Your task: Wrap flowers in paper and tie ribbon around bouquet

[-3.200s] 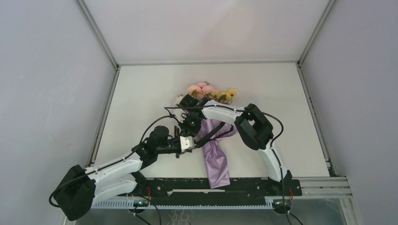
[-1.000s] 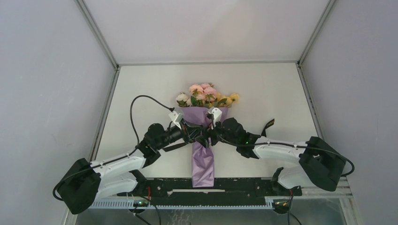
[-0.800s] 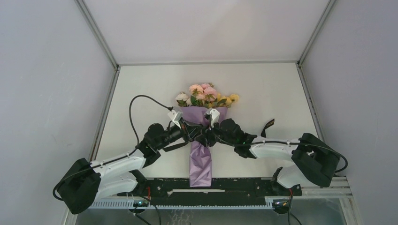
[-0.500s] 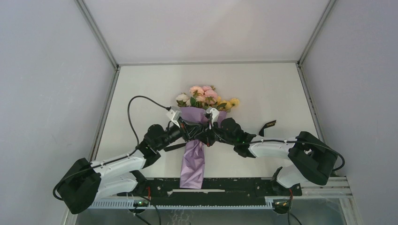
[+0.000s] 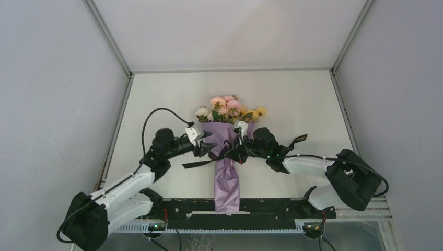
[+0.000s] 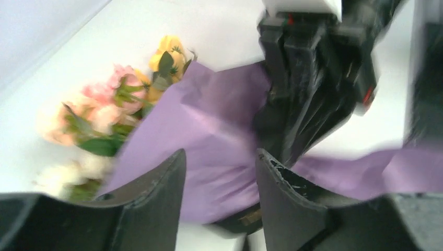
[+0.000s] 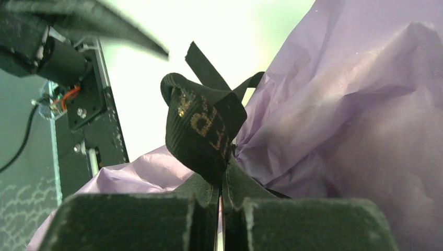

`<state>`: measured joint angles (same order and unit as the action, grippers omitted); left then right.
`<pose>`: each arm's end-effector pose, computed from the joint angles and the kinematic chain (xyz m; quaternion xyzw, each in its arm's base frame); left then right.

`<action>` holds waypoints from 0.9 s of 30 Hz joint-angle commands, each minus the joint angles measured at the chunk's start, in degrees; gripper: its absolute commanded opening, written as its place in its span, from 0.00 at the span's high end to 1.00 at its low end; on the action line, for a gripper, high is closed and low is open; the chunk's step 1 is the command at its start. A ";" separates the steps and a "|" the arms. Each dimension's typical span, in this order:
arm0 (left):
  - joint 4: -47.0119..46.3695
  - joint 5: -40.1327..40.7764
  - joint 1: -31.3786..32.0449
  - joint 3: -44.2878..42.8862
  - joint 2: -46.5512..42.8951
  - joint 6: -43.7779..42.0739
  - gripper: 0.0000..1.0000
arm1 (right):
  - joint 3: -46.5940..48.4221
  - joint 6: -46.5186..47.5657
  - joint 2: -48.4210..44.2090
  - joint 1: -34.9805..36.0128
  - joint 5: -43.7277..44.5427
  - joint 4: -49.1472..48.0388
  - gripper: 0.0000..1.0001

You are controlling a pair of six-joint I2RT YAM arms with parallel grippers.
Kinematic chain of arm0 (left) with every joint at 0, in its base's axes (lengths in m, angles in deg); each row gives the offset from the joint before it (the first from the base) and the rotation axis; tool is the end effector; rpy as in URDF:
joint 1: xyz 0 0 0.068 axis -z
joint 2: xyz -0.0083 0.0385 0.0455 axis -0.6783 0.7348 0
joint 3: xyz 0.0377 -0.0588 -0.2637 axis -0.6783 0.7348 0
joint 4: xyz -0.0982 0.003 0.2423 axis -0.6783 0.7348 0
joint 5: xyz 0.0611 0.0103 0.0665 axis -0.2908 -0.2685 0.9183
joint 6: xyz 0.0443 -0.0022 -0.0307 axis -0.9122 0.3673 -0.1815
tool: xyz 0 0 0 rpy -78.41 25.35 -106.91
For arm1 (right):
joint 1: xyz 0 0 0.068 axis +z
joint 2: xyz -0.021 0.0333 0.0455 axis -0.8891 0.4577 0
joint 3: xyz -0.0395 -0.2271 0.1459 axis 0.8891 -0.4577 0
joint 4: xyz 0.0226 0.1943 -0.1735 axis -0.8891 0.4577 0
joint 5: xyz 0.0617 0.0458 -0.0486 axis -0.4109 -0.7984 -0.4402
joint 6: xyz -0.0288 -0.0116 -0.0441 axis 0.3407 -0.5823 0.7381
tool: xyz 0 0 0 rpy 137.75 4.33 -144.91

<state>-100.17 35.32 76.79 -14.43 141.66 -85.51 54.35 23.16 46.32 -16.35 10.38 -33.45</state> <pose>0.1621 -0.1293 0.2303 0.3645 0.6294 -0.3580 0.5856 0.1807 0.2112 0.1866 -0.3579 0.7386 0.4152 0.3923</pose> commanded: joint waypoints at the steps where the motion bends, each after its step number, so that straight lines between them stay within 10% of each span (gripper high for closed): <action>1: 44.54 -26.66 -7.45 -15.73 -0.15 -56.27 0.42 | 0.30 8.17 -3.52 -1.85 -7.61 3.68 1.00; 3: 64.94 -27.08 -7.65 -19.02 2.39 -88.35 0.38 | 0.35 10.49 -3.98 -2.15 -8.29 5.07 1.00; 8: 62.13 -30.77 -4.07 -21.12 6.43 -104.63 0.35 | 0.79 12.47 -4.18 -3.14 -10.92 7.01 1.00; 16: 39.54 -30.48 2.02 -23.31 10.77 -87.26 0.28 | 0.79 13.94 -3.85 -4.80 -13.23 8.06 1.00; 27: 40.30 -24.12 5.95 -24.83 14.68 -82.47 0.36 | 0.79 14.88 -4.11 -5.19 -14.25 7.71 1.00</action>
<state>-58.73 9.29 81.58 -36.46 154.75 -168.96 54.32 36.62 44.00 -21.44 -2.08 -23.54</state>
